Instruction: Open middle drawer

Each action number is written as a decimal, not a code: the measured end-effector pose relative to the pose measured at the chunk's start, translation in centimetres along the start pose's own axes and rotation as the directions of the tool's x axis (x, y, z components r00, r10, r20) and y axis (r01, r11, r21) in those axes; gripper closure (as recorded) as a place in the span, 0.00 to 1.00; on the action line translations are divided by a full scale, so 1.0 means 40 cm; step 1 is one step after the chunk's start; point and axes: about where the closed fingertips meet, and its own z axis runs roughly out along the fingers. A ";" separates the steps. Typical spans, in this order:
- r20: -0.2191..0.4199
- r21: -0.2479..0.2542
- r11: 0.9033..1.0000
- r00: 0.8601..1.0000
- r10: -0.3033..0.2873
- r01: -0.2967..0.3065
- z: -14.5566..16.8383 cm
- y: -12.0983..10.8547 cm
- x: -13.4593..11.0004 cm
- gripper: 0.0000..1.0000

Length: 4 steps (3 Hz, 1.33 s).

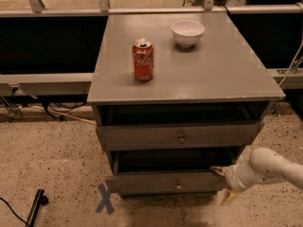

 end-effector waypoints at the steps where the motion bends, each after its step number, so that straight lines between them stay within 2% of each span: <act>1: 0.012 -0.121 0.992 1.000 -0.024 0.025 -0.017 0.084 -0.037 0.42; 2: 0.009 -0.185 0.982 0.999 -0.035 0.036 -0.026 0.128 -0.054 0.65; 3: 0.009 -0.185 0.982 0.999 -0.035 0.036 -0.031 0.127 -0.056 0.88; 4: -0.008 -0.192 0.980 0.999 -0.049 0.046 -0.097 0.150 -0.068 0.87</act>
Offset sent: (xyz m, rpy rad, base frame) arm -0.0964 0.0073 0.0126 -0.0951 0.2639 0.1737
